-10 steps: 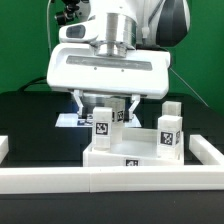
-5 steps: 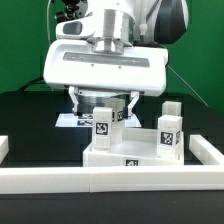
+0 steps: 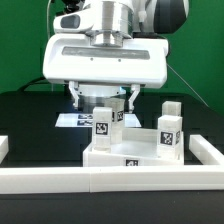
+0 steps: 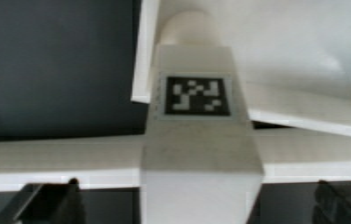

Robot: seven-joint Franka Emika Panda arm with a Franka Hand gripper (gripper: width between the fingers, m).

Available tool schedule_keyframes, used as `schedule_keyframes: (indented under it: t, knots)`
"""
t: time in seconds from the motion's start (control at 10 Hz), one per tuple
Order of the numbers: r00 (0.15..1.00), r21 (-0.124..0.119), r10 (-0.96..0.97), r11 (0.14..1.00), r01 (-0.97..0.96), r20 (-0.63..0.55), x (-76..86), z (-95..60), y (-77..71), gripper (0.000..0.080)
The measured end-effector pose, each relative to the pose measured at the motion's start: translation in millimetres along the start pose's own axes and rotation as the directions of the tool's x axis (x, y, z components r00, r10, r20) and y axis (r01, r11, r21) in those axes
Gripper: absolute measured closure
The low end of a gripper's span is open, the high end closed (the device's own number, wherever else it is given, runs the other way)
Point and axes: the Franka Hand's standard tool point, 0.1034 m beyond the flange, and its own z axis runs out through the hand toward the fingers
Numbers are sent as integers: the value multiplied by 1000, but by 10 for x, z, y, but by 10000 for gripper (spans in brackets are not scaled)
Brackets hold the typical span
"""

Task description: Assemble square table

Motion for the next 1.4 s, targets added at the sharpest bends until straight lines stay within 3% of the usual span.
schedule_keyframes:
  t: [0.1, 0.2, 0.3, 0.5, 1.0, 1.3, 1.4]
  knots:
    - [999, 13, 5, 1000, -6, 48, -51, 40, 3, 151]
    - [983, 60, 17, 998, -28, 184, -108, 70, -59, 151]
    - [976, 71, 20, 997, -36, 215, -26, 59, -59, 151]
    - [923, 96, 15, 994, -56, 384, -101, 39, -147, 151]
    - [906, 93, 5, 994, -50, 423, -131, 143, -1, 151]
    - [913, 94, -8, 995, -33, 407, -12, 120, 13, 151]
    - [918, 97, -24, 995, -16, 396, 49, 117, 33, 203]
